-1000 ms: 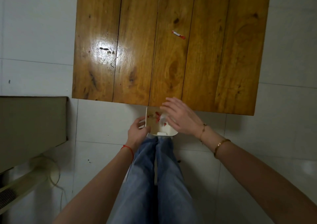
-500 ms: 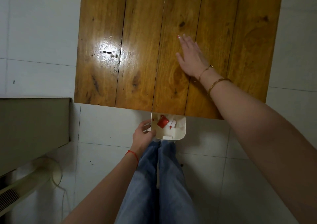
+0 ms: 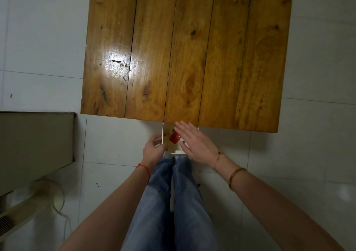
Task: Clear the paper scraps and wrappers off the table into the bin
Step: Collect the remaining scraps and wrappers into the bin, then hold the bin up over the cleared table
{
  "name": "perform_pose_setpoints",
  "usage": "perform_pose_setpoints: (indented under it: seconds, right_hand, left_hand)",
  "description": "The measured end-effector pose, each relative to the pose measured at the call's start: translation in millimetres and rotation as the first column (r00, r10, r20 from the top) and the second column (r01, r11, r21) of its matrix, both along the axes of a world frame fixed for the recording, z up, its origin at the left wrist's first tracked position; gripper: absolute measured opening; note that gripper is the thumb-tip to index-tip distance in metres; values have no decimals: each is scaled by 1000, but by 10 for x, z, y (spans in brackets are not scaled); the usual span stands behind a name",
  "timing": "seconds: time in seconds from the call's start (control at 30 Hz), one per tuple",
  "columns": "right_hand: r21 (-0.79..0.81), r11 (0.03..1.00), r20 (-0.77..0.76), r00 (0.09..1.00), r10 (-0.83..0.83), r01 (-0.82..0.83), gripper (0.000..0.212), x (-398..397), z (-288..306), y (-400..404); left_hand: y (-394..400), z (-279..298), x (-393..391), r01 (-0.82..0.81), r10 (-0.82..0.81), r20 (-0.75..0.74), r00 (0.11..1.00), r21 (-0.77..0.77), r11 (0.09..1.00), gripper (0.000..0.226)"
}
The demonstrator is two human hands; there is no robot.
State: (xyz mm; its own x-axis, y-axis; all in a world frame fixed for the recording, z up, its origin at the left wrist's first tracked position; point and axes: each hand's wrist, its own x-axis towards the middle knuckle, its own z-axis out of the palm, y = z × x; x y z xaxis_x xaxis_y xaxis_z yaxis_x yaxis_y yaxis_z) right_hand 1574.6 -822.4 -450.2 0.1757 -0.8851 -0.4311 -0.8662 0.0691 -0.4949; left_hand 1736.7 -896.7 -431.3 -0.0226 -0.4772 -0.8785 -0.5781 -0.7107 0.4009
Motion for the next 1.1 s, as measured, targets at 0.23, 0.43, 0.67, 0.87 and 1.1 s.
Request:
perform_pose_setpoints:
  seconds: [0.23, 0.43, 0.67, 0.87, 1.1]
  right_hand:
    - [22, 960, 93, 955, -280, 279, 51, 149, 192, 488]
    - [207, 736, 68, 742, -667, 644, 54, 71, 509, 652]
    - [317, 618, 138, 609, -781, 720, 23, 111, 1020, 642]
    - [275, 561, 244, 508, -826, 781, 20, 29, 1519, 505]
    - [221, 550, 378, 450, -810, 805, 24, -142, 1954, -21]
  left_hand:
    - [178, 185, 120, 0, 0, 14, 1000, 20, 1000, 51]
    - [356, 533, 244, -2, 2, -24, 1000, -2, 1000, 40]
    - [314, 1094, 178, 47, -55, -96, 994, -75, 996, 43]
    - [155, 1573, 35, 105, -139, -152, 979, -212, 972, 51]
    - [-337, 2008, -150, 112, -197, -219, 956, -351, 930, 48]
